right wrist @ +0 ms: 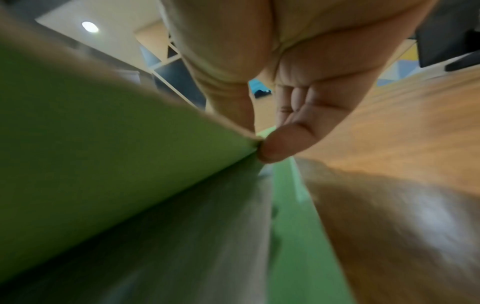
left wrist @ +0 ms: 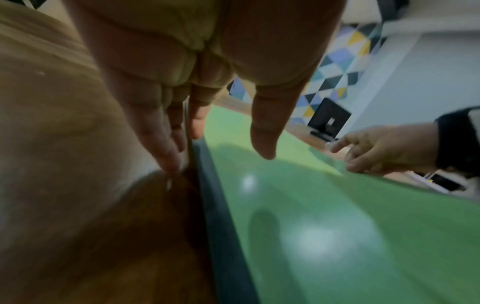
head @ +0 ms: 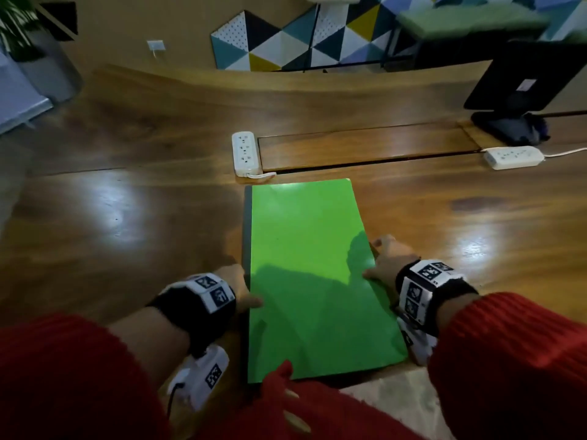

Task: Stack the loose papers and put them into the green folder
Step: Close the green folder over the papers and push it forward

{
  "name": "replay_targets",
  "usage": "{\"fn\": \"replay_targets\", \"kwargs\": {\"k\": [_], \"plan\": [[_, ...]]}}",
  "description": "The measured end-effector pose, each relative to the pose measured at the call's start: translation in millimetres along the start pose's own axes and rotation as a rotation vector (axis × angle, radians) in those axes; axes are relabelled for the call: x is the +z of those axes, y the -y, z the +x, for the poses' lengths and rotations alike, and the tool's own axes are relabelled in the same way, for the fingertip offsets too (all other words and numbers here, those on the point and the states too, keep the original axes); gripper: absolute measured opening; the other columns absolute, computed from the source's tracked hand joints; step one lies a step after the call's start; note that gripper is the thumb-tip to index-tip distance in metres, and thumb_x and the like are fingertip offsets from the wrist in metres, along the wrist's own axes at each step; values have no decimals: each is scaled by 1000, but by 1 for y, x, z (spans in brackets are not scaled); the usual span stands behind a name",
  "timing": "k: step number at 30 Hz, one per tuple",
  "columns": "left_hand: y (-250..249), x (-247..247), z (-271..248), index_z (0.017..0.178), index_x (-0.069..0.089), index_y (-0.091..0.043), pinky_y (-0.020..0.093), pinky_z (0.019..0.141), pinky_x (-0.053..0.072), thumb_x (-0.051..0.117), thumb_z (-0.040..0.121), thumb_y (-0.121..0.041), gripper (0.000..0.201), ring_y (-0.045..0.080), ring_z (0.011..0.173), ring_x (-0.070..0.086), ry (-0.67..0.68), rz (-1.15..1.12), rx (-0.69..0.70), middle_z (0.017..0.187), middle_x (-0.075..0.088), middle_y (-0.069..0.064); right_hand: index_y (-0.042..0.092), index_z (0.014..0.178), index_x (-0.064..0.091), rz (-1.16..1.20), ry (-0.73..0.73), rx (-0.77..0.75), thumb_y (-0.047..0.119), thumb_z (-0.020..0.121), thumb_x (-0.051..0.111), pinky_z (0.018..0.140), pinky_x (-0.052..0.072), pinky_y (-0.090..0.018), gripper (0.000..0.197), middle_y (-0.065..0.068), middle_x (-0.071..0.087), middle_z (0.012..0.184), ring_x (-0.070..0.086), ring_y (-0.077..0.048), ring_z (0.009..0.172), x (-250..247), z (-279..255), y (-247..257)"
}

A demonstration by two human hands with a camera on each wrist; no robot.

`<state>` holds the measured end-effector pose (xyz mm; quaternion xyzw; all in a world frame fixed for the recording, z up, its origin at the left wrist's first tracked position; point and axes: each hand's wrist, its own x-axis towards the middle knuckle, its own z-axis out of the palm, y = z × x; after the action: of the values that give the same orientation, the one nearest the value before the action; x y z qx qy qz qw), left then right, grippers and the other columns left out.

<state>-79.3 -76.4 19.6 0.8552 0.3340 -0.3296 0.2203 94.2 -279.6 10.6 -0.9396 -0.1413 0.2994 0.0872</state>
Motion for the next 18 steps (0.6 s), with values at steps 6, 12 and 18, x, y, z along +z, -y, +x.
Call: {"fn": "replay_targets", "kwargs": {"k": [6, 12, 18], "plan": [[-7, 18, 14, 119, 41, -4, 29, 74, 42, 72, 71, -45, 70, 26, 97, 56, -59, -49, -110, 118, 57, 12, 6, 126, 43, -167, 29, 83, 37, 75, 72, 72, 47, -25, 66, -11, 60, 118, 60, -25, 103, 26, 12, 0], [-6, 26, 16, 125, 34, -5, 35, 86, 45, 75, 65, -49, 85, 29, 111, 55, -78, -107, -140, 128, 52, 13, 7, 126, 44, -238, 65, 47, 53, 78, 62, 73, 52, -26, 69, -8, 59, 115, 58, -18, 93, 20, 4, -6], [-10, 27, 19, 121, 37, -5, 33, 79, 45, 75, 64, -50, 82, 27, 107, 55, -70, -122, -154, 123, 52, 12, 3, 118, 54, -355, 146, 90, 61, 78, 54, 86, 48, -32, 70, -13, 52, 121, 48, -26, 113, 41, -15, -13]]}}
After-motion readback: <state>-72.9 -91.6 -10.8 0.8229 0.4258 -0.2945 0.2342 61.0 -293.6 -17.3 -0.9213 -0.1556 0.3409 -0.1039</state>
